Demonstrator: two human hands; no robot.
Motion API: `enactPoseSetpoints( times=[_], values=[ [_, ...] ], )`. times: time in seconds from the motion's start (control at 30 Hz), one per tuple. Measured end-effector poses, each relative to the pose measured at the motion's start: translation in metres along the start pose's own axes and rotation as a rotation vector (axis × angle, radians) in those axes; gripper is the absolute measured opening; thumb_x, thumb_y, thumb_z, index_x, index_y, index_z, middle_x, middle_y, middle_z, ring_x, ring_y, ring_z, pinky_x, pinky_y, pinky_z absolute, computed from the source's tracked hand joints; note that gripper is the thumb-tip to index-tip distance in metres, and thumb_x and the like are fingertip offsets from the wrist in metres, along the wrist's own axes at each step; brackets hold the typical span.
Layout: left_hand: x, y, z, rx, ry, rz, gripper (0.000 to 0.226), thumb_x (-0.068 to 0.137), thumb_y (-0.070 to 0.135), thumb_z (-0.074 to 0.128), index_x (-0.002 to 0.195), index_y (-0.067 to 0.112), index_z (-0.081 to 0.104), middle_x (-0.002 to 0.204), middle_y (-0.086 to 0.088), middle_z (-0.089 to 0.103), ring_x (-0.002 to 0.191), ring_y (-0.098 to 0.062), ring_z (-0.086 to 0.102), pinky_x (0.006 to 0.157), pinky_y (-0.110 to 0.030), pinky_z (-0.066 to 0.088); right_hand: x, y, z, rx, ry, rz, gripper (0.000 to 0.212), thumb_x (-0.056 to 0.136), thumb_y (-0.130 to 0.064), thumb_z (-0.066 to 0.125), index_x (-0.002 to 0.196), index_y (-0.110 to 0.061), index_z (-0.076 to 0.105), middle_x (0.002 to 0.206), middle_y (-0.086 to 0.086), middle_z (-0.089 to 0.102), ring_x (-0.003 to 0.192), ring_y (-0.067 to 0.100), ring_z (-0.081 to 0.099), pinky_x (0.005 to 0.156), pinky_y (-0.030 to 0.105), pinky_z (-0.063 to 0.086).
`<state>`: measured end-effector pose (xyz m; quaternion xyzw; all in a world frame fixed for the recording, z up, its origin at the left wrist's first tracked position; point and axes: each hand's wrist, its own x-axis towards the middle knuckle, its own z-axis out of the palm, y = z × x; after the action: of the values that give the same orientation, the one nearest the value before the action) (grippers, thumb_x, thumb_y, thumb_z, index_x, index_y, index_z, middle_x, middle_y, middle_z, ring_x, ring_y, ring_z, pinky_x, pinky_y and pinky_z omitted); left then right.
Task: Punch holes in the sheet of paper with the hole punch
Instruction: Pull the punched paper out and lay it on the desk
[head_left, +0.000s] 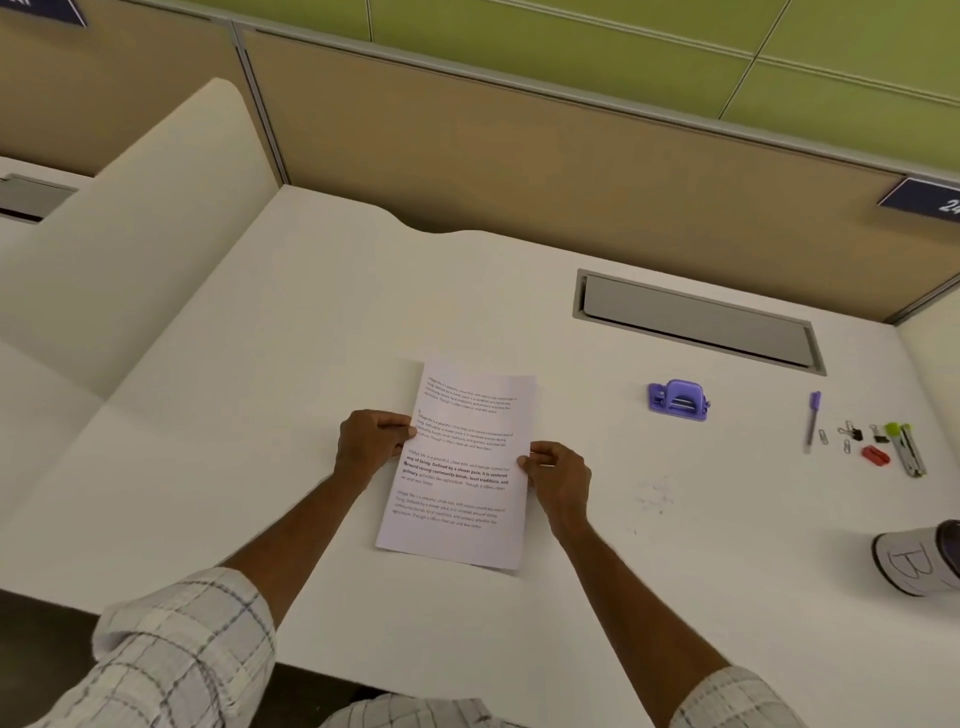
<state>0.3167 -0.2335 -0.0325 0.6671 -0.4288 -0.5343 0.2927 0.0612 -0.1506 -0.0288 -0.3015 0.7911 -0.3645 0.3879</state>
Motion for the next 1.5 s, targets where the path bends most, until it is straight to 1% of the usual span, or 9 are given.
enactPoseSetpoints(
  times=[0.2, 0.5, 0.67, 0.73, 0.83, 0.97, 1.13, 1.27, 1.5],
  values=[
    [0.008, -0.011, -0.005, 0.122, 0.021, 0.061, 0.03, 0.086, 0.005, 0.079, 0.115, -0.001, 0.075, 0.103, -0.016, 0.079, 0.085, -0.027, 0.078, 0.085, -0.043, 0.065, -0.002, 0.003, 0.011, -0.083, 0.046, -0.032, 0.028, 0.08, -0.014, 0.082, 0.107, -0.013, 0.072, 0.089, -0.004, 0.072, 0.083, 0.013, 0.068, 0.085, 0.031, 0.058],
    [-0.001, -0.005, 0.001, 0.401, 0.073, 0.305, 0.018, 0.092, 0.01, 0.074, 0.107, 0.003, 0.079, 0.104, -0.011, 0.08, 0.077, -0.013, 0.069, 0.07, -0.02, 0.055, -0.006, 0.003, 0.017, -0.164, 0.073, -0.106, 0.03, 0.083, -0.012, 0.079, 0.111, -0.015, 0.069, 0.089, -0.007, 0.068, 0.078, 0.005, 0.063, 0.076, 0.018, 0.049],
    [0.001, -0.008, 0.002, 0.474, 0.064, 0.318, 0.022, 0.094, 0.01, 0.071, 0.076, -0.002, 0.064, 0.088, -0.015, 0.077, 0.076, -0.02, 0.069, 0.081, -0.047, 0.062, -0.007, 0.002, 0.018, -0.221, 0.086, -0.135, 0.032, 0.084, -0.013, 0.078, 0.114, -0.015, 0.069, 0.094, -0.003, 0.067, 0.08, 0.006, 0.062, 0.069, 0.008, 0.04],
    [0.0, -0.011, 0.003, 0.451, 0.084, 0.321, 0.011, 0.094, 0.01, 0.071, 0.092, 0.0, 0.072, 0.095, -0.013, 0.077, 0.087, -0.021, 0.072, 0.086, -0.043, 0.062, -0.007, 0.003, 0.019, -0.238, 0.087, -0.138, 0.031, 0.084, -0.014, 0.078, 0.114, -0.015, 0.069, 0.095, -0.002, 0.068, 0.082, 0.01, 0.064, 0.072, 0.012, 0.042],
    [-0.003, -0.015, 0.003, 0.439, 0.099, 0.319, 0.034, 0.096, 0.014, 0.07, 0.128, 0.005, 0.069, 0.12, -0.01, 0.073, 0.106, -0.025, 0.071, 0.094, -0.033, 0.056, -0.008, 0.003, 0.021, -0.268, 0.092, -0.155, 0.028, 0.085, -0.015, 0.076, 0.112, -0.016, 0.069, 0.094, -0.002, 0.069, 0.083, 0.011, 0.065, 0.07, 0.013, 0.044],
    [-0.004, -0.023, 0.002, 0.412, 0.093, 0.388, 0.031, 0.099, 0.016, 0.065, 0.13, 0.01, 0.067, 0.121, -0.007, 0.072, 0.101, -0.015, 0.066, 0.091, -0.029, 0.056, -0.011, 0.003, 0.023, -0.327, 0.105, -0.18, 0.021, 0.089, -0.012, 0.07, 0.11, -0.015, 0.07, 0.099, -0.001, 0.071, 0.089, 0.014, 0.067, 0.077, 0.02, 0.048],
    [-0.014, -0.031, 0.008, 0.561, 0.049, 0.613, 0.03, 0.105, 0.014, 0.053, 0.129, 0.009, 0.069, 0.125, -0.01, 0.071, 0.119, -0.026, 0.065, 0.105, -0.03, 0.046, -0.021, 0.004, 0.024, -0.401, 0.156, -0.247, 0.023, 0.097, -0.012, 0.054, 0.114, -0.015, 0.069, 0.108, 0.001, 0.071, 0.097, 0.017, 0.067, 0.079, 0.02, 0.046],
    [-0.033, -0.037, 0.027, 0.721, -0.074, 0.816, 0.035, 0.104, 0.017, 0.055, 0.137, 0.011, 0.065, 0.139, -0.009, 0.066, 0.132, -0.026, 0.06, 0.115, -0.036, 0.046, -0.032, 0.012, 0.023, -0.507, 0.109, -0.409, 0.031, 0.102, -0.02, 0.051, 0.13, -0.016, 0.063, 0.132, 0.001, 0.064, 0.121, 0.019, 0.06, 0.101, 0.029, 0.048],
    [-0.057, -0.047, 0.046, 1.119, -0.226, 0.78, 0.075, 0.106, 0.048, 0.003, 0.154, 0.009, 0.044, 0.163, -0.011, 0.038, 0.153, -0.031, 0.034, 0.124, -0.056, 0.029, -0.049, 0.031, 0.032, -0.758, -0.103, -0.645, 0.047, 0.106, -0.025, 0.045, 0.15, -0.01, 0.043, 0.159, 0.009, 0.037, 0.15, 0.024, 0.032, 0.118, 0.034, 0.032]
  ],
)
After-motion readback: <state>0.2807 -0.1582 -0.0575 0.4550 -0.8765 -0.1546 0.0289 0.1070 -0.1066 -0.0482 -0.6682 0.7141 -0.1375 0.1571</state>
